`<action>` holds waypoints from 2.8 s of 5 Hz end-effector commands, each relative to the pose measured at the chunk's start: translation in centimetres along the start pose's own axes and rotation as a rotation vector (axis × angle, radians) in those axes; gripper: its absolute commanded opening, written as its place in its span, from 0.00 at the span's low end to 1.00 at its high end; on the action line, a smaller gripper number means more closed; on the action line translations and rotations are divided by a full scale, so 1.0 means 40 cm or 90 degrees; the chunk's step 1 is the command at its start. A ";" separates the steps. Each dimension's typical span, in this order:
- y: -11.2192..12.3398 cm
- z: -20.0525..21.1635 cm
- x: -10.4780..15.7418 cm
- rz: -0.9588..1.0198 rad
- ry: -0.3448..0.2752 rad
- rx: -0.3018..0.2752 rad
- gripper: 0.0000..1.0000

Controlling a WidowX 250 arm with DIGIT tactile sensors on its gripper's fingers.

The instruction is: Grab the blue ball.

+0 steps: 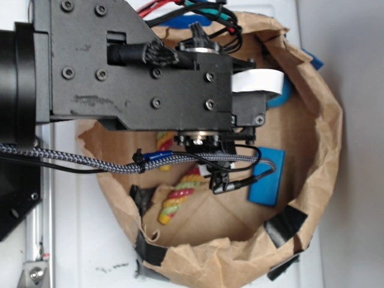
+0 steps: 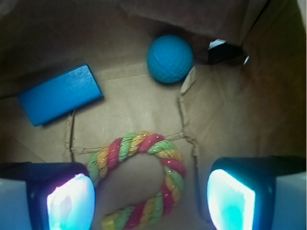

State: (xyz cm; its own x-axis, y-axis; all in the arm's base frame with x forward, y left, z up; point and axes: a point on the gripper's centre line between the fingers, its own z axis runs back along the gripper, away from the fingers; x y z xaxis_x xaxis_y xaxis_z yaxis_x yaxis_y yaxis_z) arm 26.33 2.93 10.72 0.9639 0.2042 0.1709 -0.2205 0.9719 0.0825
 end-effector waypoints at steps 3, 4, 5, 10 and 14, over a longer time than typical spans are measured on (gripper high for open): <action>0.049 -0.033 0.083 0.065 -0.044 -0.029 1.00; 0.065 -0.039 0.094 0.076 -0.052 -0.018 1.00; 0.079 -0.029 0.099 0.078 -0.081 -0.026 1.00; 0.015 -0.041 0.106 0.046 -0.142 -0.088 1.00; 0.041 -0.080 0.128 0.070 -0.122 -0.071 1.00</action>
State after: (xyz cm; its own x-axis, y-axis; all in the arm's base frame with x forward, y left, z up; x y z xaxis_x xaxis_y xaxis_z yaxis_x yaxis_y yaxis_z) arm 30.56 4.91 6.87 0.9112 0.2789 0.3031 -0.2786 0.9593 -0.0454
